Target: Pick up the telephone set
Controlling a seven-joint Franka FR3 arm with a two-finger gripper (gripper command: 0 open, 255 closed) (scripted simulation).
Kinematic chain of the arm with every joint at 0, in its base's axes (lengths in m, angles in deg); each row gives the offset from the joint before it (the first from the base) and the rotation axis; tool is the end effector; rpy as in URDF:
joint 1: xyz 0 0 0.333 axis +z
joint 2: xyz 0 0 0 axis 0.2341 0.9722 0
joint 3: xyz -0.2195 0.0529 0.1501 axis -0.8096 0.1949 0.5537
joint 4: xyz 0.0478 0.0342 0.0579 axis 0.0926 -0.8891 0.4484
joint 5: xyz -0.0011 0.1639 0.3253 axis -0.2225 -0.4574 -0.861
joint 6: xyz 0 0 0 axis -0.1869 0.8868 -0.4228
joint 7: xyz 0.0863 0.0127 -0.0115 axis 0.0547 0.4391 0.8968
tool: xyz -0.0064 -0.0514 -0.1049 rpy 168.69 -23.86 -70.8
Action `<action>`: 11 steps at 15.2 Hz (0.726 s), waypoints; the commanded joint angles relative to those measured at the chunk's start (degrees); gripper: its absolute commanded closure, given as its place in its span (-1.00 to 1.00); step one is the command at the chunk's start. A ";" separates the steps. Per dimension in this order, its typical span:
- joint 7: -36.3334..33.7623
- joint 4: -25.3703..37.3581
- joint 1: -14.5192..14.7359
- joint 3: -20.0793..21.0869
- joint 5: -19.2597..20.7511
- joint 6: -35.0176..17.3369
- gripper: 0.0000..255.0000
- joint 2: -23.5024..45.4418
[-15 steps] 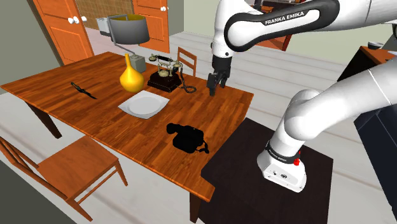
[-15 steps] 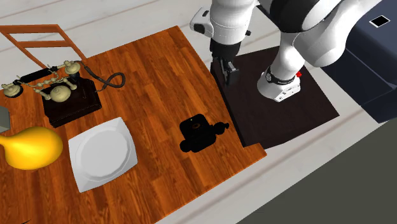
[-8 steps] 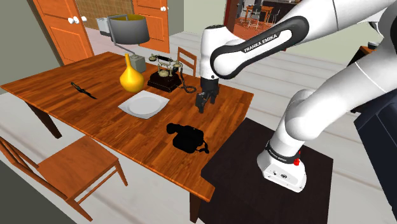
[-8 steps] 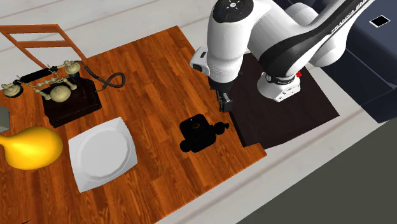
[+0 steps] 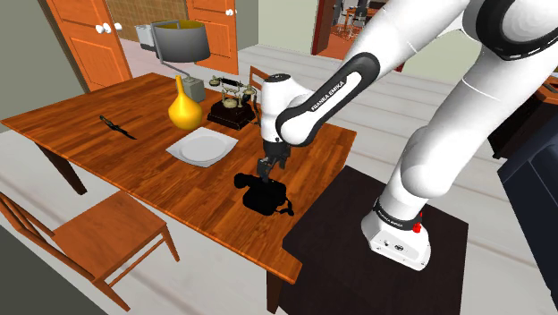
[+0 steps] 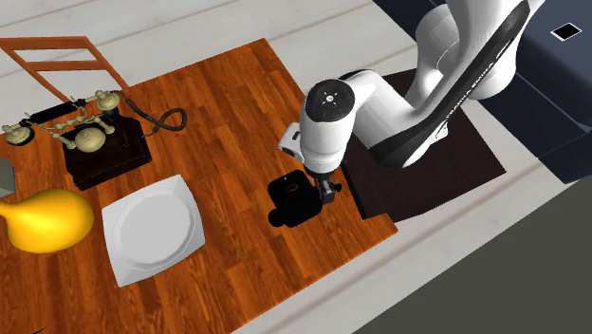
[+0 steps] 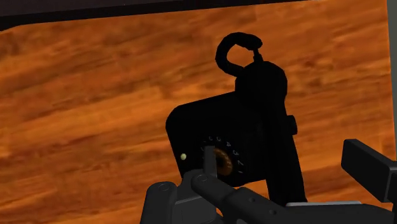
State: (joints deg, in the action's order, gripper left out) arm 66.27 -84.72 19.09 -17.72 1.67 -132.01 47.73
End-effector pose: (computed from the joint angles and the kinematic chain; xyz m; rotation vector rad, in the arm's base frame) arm 0.3792 0.1370 0.2567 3.1346 0.0026 -0.0455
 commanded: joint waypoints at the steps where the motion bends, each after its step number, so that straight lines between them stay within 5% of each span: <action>1: -3.01 0.87 0.10 1.23 1.71 -3.86 -1.00 4.83; 11: -6.01 0.63 -0.12 0.97 5.67 -11.13 -1.00 12.14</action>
State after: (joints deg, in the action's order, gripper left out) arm 60.39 -83.99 18.97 -16.72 7.16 -142.74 59.59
